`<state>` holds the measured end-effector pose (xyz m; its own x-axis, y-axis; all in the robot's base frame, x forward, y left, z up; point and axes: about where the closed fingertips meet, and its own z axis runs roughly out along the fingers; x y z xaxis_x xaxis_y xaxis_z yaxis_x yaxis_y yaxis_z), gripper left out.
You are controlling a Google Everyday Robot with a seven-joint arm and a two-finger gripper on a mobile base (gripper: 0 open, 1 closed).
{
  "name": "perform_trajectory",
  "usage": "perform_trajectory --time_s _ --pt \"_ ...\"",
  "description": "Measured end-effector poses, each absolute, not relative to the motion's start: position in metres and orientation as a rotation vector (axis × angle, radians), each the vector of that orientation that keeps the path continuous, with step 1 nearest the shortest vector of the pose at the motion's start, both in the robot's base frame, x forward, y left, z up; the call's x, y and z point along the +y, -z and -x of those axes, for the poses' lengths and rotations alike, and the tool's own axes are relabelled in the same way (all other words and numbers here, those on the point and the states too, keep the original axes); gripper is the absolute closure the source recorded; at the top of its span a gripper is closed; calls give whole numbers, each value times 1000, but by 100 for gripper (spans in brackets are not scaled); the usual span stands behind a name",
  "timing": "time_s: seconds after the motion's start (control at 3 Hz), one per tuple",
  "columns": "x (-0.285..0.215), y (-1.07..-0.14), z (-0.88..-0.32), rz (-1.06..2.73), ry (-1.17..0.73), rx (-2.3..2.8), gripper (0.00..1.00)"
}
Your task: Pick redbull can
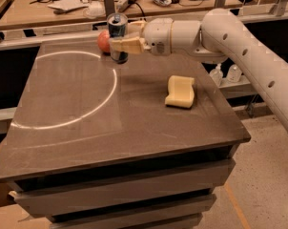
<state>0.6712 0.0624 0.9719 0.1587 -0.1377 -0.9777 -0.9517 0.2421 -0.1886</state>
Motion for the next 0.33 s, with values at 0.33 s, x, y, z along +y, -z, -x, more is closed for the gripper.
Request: perform_trajectory --time_s 0.33 --pt "61 -973 -671 1176 -834 1271 100"
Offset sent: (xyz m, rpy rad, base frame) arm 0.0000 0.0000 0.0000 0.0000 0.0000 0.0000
